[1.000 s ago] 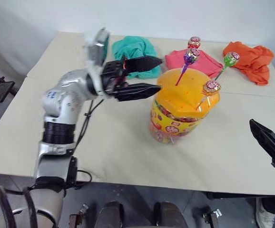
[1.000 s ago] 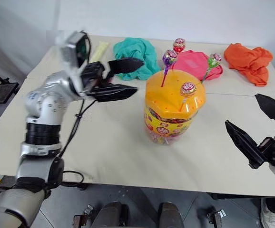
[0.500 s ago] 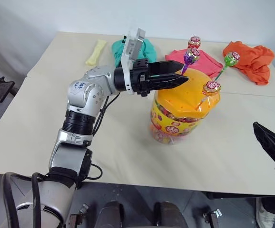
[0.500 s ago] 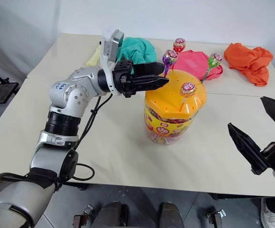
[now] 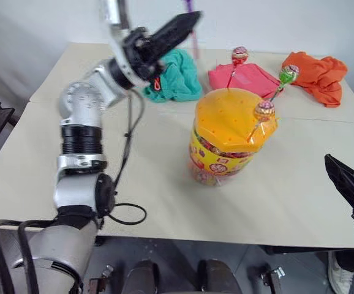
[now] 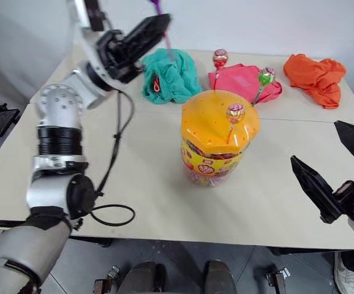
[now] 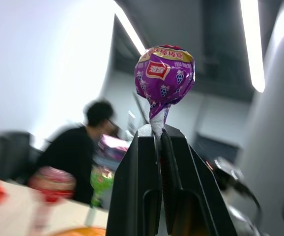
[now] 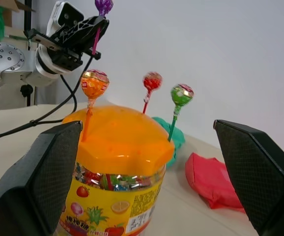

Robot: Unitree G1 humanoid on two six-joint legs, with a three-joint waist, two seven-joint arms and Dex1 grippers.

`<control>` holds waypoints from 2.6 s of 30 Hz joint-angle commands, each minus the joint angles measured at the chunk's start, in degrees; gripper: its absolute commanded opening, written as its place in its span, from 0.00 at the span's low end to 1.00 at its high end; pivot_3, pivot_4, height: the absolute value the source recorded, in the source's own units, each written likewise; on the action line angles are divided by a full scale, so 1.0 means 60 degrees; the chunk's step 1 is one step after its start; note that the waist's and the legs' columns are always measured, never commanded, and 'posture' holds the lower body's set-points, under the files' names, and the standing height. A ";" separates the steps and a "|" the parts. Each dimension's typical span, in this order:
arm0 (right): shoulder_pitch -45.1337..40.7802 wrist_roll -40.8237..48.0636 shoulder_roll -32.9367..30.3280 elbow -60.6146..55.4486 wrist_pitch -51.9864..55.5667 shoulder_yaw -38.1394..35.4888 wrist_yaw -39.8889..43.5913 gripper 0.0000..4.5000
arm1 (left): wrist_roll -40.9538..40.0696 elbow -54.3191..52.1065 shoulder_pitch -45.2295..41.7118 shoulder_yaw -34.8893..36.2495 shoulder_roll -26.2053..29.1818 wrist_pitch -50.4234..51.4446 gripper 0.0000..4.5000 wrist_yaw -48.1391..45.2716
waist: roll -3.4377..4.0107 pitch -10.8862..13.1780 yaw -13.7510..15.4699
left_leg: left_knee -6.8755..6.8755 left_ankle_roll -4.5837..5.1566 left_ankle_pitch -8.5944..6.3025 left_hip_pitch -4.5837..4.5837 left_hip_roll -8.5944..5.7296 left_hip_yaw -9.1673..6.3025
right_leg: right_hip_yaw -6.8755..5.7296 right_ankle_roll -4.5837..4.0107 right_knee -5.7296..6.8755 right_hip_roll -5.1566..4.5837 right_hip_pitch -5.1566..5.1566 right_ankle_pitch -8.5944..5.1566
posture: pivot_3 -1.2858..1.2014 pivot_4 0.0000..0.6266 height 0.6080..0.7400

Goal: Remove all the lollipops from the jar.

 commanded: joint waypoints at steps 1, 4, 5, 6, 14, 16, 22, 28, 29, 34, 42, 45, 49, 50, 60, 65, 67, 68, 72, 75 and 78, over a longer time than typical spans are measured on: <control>-0.0256 0.0003 -0.0266 0.0132 0.0052 0.0149 0.0164 1.00 | 0.1803 0.0402 0.1009 -0.0823 0.1547 -0.0607 0.02 0.0101 | 0.0000 0.0000 -0.0048 | -0.0002 0.0000 0.0000 0.0001 0.0000 -0.0001 | -0.0001 0.0000 0.0003 0.0000 0.0000 0.0000 | 0.52 0.24 1.00; -0.0287 -0.0331 -0.0425 0.0343 0.0076 0.0398 0.0605 1.00 | 0.3234 0.0518 0.2737 -0.1597 0.3342 -0.0975 0.02 -0.0023 | 0.0002 -0.0001 -0.0109 | -0.0018 -0.0001 0.0000 0.0015 -0.0002 0.0013 | 0.0006 0.0000 0.0004 0.0001 -0.0008 0.0000 | 0.52 0.24 1.00; -0.0227 -0.0418 -0.0443 0.0410 0.0078 0.0434 0.0768 1.00 | 0.3477 0.0425 0.3344 -0.1669 0.3775 -0.0950 0.02 0.0007 | 0.0000 0.0000 -0.0102 | -0.0036 -0.0002 0.0001 0.0013 -0.0003 0.0016 | 0.0012 0.0000 0.0003 0.0002 -0.0016 0.0000 | 0.52 0.24 1.00; -0.0165 -0.0498 -0.0462 0.0477 0.0087 0.0456 0.0923 1.00 | 0.3728 0.0321 0.3942 -0.1734 0.4138 -0.1024 0.02 0.0037 | -0.0001 0.0000 -0.0104 | -0.0042 -0.0004 0.0002 0.0011 -0.0002 0.0020 | 0.0012 -0.0001 0.0003 0.0002 -0.0027 0.0000 | 0.52 0.24 1.00; 0.0110 -0.1172 -0.0721 0.1179 0.0080 0.0536 0.2041 1.00 | 0.4071 -0.0319 0.7057 -0.0835 0.4951 -0.0835 0.06 0.0959 | -0.0021 0.0000 0.0156 | -0.0024 0.0004 -0.0002 0.0003 0.0001 0.0005 | 0.0000 0.0000 -0.0017 -0.0025 0.0003 0.0000 | 0.52 0.24 1.00; 0.0034 -0.1201 -0.0850 0.1359 0.0153 0.0548 0.2183 1.00 | 0.3921 -0.0804 0.7498 -0.0709 0.4924 -0.0545 0.16 0.0972 | -0.0022 0.0000 0.0125 | -0.0028 0.0004 -0.0003 0.0017 0.0000 0.0016 | 0.0003 0.0000 -0.0016 -0.0021 0.0005 0.0000 | 0.52 0.24 1.00; -0.0190 -0.0599 -0.1108 0.1175 0.0623 0.0498 0.2165 1.00 | 0.3841 -0.0968 0.7758 -0.0302 0.5058 -0.1044 0.55 0.0565 | 0.0031 -0.0032 0.0059 | -0.0029 0.0003 -0.0002 0.0035 0.0007 0.0027 | 0.0015 0.0000 0.0006 -0.0014 0.0003 0.0000 | 0.52 0.24 1.00; -0.1073 0.0559 -0.1631 0.0156 0.1599 0.1431 0.1437 1.00 | 0.2382 -0.1015 0.7749 0.0990 0.5138 -0.3421 0.66 -0.2807 | 0.0020 -0.0029 -0.0038 | -0.0026 0.0001 -0.0001 0.0013 0.0017 0.0031 | 0.0011 -0.0003 0.0011 -0.0010 -0.0017 0.0000 | 0.52 0.24 1.00; -0.1596 0.0798 -0.1678 0.0063 0.1754 0.1823 0.1027 1.00 | 0.2239 -0.1079 0.7613 0.1071 0.5112 -0.3556 0.66 -0.3040 | 0.0020 -0.0029 -0.0050 | -0.0026 0.0001 -0.0001 0.0013 0.0021 0.0031 | 0.0010 -0.0003 0.0011 -0.0011 -0.0017 0.0000 | 0.52 0.24 1.00; -0.3494 0.0800 -0.2022 0.0181 0.2759 0.3328 -0.0473 1.00 | 0.1881 -0.1883 0.7333 0.1059 0.4755 -0.4259 0.66 -0.3797 | 0.0021 -0.0029 -0.0062 | -0.0020 0.0001 -0.0001 0.0008 0.0059 0.0029 | 0.0009 -0.0003 0.0015 -0.0012 -0.0024 0.0000 | 0.52 0.24 1.00; -0.5191 -0.0036 -0.1419 0.0788 0.3049 0.5205 -0.0487 0.91 | -0.0126 -0.5246 0.7661 0.1170 0.4165 -0.2692 0.66 -0.3381 | 0.0014 -0.0026 -0.0079 | -0.0006 0.0005 -0.0006 -0.0023 0.0063 0.0008 | -0.0008 -0.0001 0.0011 -0.0017 -0.0030 0.0001 | 0.52 0.24 1.00; -0.5274 -0.0170 -0.1292 0.1066 0.3004 0.5148 -0.0263 0.72 | -0.0623 -0.5841 0.7621 0.1186 0.4115 -0.2295 0.66 -0.3065 | 0.0013 -0.0025 -0.0100 | -0.0004 0.0006 -0.0006 -0.0022 0.0064 0.0010 | -0.0007 -0.0001 0.0010 -0.0012 -0.0028 0.0001 | 0.52 0.24 1.00; -0.5167 -0.0319 -0.1251 0.1398 0.2850 0.4873 0.0122 0.40 | -0.1257 -0.6355 0.7446 0.1199 0.4043 -0.1859 0.66 -0.2668 | 0.0014 -0.0025 -0.0088 | -0.0001 0.0006 -0.0006 -0.0019 0.0066 0.0008 | -0.0003 -0.0002 0.0009 -0.0015 -0.0021 0.0001 | 0.52 0.24 1.00; -0.5146 -0.0359 -0.1246 0.1480 0.2790 0.4799 0.0246 0.32 | -0.1345 -0.6450 0.7418 0.1166 0.4021 -0.1814 0.66 -0.2602 | 0.0013 -0.0025 -0.0087 | 0.0000 0.0006 -0.0006 -0.0018 0.0065 0.0008 | -0.0003 -0.0001 0.0007 -0.0015 -0.0019 0.0001 | 0.52 0.24 1.00; -0.5503 0.1618 -0.1409 0.1970 0.3088 0.2628 0.0048 0.00 | -0.1369 -0.6553 0.7046 0.0260 0.3576 -0.1895 0.66 -0.3114 | 0.0014 -0.0025 -0.0053 | -0.0001 0.0006 -0.0006 -0.0019 0.0061 0.0007 | -0.0006 -0.0001 0.0000 -0.0012 -0.0017 0.0001 | 0.52 0.24 1.00; -0.4359 0.1355 -0.2393 0.3650 0.3855 0.0472 -0.0498 0.00 | -0.0995 -0.6396 0.7008 -0.0134 0.3608 -0.2155 0.66 -0.3556 | 0.0014 -0.0025 -0.0035 | -0.0003 0.0007 -0.0007 -0.0019 0.0061 0.0007 | -0.0007 -0.0001 -0.0013 -0.0010 -0.0010 0.0001 | 0.52 0.24 1.00; -0.2882 -0.0672 -0.3052 0.4750 0.3648 0.0115 0.0036 0.00 | -0.0636 -0.6295 0.7103 -0.0353 0.3645 -0.2453 0.66 -0.3822 | 0.0012 -0.0026 0.0073 | -0.0006 0.0010 -0.0008 -0.0020 0.0047 0.0011 | -0.0006 -0.0001 -0.0028 -0.0012 -0.0001 0.0001 | 0.52 0.24 1.00; -0.2267 -0.1523 -0.3303 0.5162 0.3484 0.0232 0.0181 0.00 | -0.0448 -0.6243 0.7134 -0.0456 0.3650 -0.2639 0.66 -0.3948 | 0.0007 -0.0029 0.0116 | -0.0011 0.0016 -0.0012 -0.0017 -0.0001 0.0031 | -0.0005 -0.0001 -0.0051 -0.0009 0.0012 0.0001 | 0.52 0.24 1.00; -0.1271 -0.4007 -0.3724 0.6518 0.3610 0.1244 -0.1109 0.00 | -0.0135 -0.6049 0.7106 -0.0641 0.3582 -0.2963 0.66 -0.4150 | 0.0015 -0.0026 0.0132 | -0.0024 0.0020 -0.0011 -0.0019 -0.0005 0.0052 | 0.0007 -0.0001 -0.0076 -0.0011 0.0001 0.0001 | 0.52 0.24 1.00; -0.0908 -0.5364 -0.3964 0.7023 0.3513 0.2053 -0.1210 0.00 | 0.0047 -0.5964 0.7063 -0.0742 0.3597 -0.3159 0.66 -0.4263 | 0.0036 -0.0027 0.0015 | -0.0026 0.0018 -0.0006 -0.0016 -0.0001 0.0049 | 0.0023 -0.0001 -0.0068 -0.0010 -0.0011 0.0001 | 0.52 0.24 1.00; -0.0917 -0.5922 -0.3895 0.7518 0.3882 0.2539 -0.1224 0.00 | 0.0074 -0.5939 0.7013 -0.0736 0.3569 -0.3209 0.66 -0.4212 | 0.0039 -0.0027 -0.0086 | -0.0031 0.0013 -0.0003 -0.0009 0.0003 0.0047 | 0.0023 -0.0001 -0.0062 -0.0006 -0.0011 0.0001 | 0.52 0.24 1.00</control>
